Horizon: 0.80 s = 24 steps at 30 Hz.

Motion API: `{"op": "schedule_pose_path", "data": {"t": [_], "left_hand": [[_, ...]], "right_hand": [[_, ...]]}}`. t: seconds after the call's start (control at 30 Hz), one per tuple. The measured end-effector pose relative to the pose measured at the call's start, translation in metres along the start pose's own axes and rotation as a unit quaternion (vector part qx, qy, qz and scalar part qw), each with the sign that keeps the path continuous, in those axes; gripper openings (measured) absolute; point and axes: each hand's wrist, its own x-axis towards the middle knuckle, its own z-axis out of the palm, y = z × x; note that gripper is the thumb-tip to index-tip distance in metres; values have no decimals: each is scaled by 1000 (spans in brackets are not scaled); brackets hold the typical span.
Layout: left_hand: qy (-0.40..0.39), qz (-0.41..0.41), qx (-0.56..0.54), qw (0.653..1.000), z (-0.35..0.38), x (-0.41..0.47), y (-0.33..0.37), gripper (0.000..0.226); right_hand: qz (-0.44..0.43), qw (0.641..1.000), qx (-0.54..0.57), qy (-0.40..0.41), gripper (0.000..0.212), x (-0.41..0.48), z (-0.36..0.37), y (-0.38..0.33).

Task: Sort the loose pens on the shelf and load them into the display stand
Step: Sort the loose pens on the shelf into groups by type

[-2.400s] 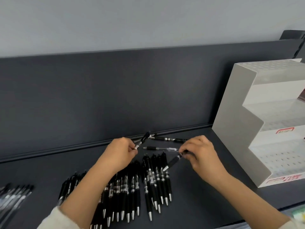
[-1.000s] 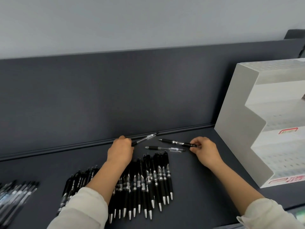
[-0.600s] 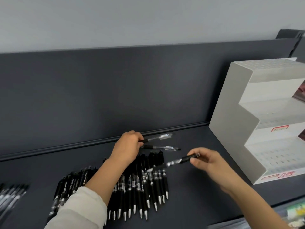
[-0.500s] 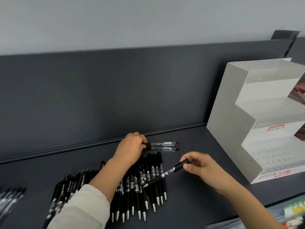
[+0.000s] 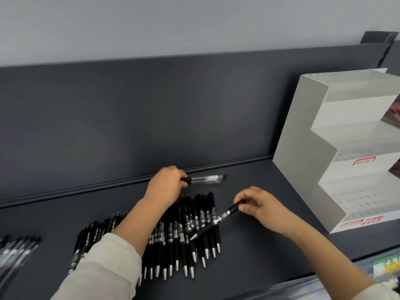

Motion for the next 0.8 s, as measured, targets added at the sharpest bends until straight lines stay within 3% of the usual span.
{"op": "schedule_pose_path", "data": {"t": [0.1, 0.23, 0.5, 0.8], "left_hand": [[30, -58, -85, 994, -20, -19, -18, 24], [109, -141, -171, 969, -44, -60, -40, 23], [167, -223, -213, 936, -47, -128, -48, 11], [287, -286, -178, 897, -46, -186, -67, 17]], "right_hand": [[-32, 999, 0, 11, 21, 5, -2, -11], [-93, 993, -43, -50, 23, 19, 11, -35], [-152, 969, -138, -140, 18, 56, 62, -82], [-156, 974, -158, -40, 17, 53, 87, -77]]}}
